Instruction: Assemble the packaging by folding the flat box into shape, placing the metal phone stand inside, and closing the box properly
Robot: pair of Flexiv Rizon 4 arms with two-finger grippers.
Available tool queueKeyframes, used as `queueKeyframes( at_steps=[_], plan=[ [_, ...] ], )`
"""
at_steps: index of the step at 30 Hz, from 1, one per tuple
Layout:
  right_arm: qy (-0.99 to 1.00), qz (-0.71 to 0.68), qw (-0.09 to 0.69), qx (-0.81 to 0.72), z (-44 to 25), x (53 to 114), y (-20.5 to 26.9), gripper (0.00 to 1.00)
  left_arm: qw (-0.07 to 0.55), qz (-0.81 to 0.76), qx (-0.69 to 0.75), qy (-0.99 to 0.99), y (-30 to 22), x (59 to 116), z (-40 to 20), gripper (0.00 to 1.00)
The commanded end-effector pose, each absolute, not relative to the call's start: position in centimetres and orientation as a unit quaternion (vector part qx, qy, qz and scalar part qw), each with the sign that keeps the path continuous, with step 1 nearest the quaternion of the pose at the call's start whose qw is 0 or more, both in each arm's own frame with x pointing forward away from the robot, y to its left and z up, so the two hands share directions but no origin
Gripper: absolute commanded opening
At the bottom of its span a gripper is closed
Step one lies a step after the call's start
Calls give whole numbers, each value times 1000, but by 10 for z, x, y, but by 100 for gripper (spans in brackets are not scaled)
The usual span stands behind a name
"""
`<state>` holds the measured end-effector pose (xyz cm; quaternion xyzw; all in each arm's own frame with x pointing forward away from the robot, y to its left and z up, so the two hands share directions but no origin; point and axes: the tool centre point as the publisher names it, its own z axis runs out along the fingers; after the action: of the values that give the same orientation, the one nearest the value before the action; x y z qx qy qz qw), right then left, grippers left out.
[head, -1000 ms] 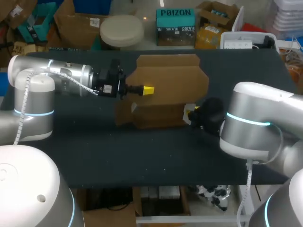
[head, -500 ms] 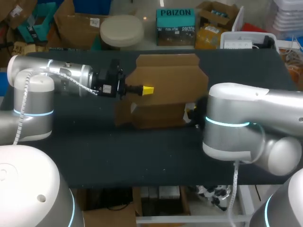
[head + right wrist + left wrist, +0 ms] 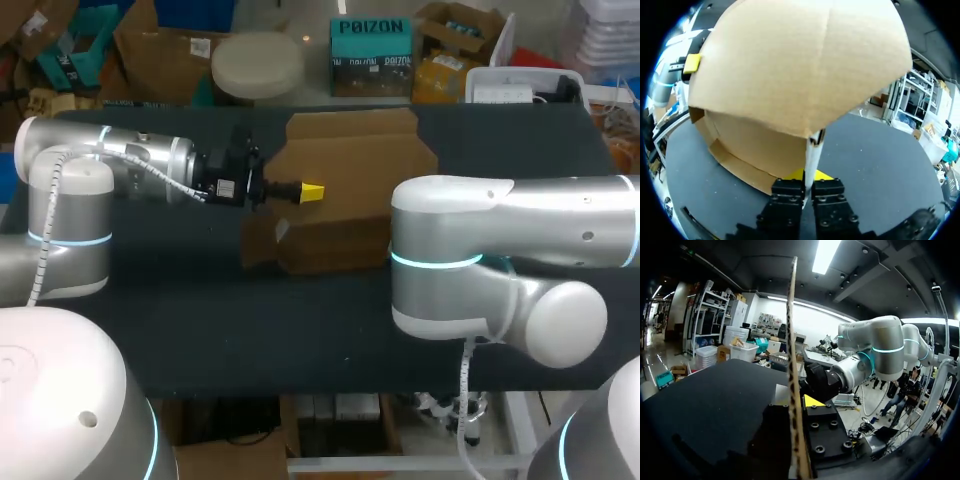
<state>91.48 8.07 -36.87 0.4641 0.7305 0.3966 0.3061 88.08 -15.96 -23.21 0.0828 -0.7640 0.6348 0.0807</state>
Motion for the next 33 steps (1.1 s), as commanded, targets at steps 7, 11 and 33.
queueKeyframes(
  at_steps=[7, 11, 33],
  plan=[
    [697, 363, 372, 495, -364, 912, 89, 0, 45, 607, 64, -791, -168, 878, -223, 100],
    [699, 376, 359, 491, -362, 912, 86, 0, 18, 598, 53, -799, -164, 873, -217, 100],
    [730, 463, 222, 451, -351, 925, 69, 0, -99, 569, 4, -817, -118, 854, -199, 100]
  ],
)
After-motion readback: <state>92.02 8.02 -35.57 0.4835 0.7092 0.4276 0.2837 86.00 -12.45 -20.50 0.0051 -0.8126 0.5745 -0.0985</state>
